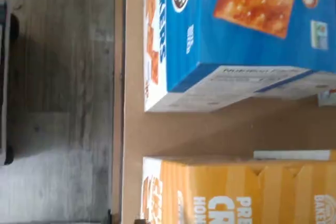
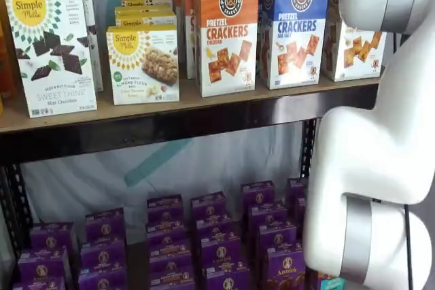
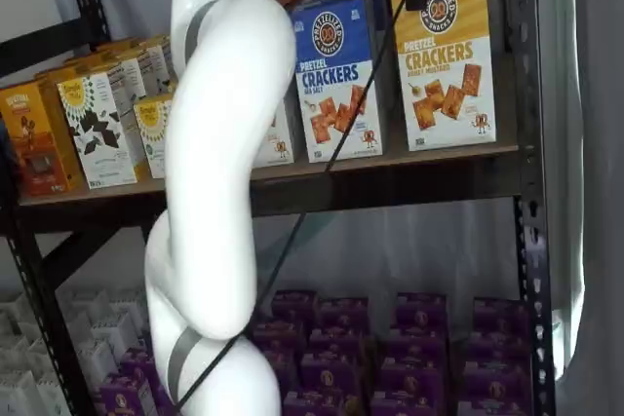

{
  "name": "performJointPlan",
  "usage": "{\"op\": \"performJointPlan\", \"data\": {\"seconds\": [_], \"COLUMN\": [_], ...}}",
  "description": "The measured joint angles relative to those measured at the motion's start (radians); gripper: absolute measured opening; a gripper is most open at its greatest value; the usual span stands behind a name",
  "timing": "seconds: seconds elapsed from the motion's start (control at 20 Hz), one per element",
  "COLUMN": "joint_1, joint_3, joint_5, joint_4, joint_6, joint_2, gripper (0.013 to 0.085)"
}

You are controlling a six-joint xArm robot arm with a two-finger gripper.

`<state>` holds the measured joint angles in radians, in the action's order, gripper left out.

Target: Retrieve the yellow and white box located on the top shelf, the sixth one from the left

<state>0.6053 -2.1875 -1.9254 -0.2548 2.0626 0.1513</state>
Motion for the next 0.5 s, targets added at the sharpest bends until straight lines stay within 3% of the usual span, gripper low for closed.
{"op": "performJointPlan", "data": {"seconds": [0.2, 0.5], "joint_1": [-0.023, -0.037], "joint_3": [0.062, 0.126], "joint_5": [0.033, 0.063], "joint_4": [0.054, 0.079], "joint_6": [0.009, 0.010], "joint_2": [-0.030, -0.061], "gripper": [0.0850, 0.0850]}}
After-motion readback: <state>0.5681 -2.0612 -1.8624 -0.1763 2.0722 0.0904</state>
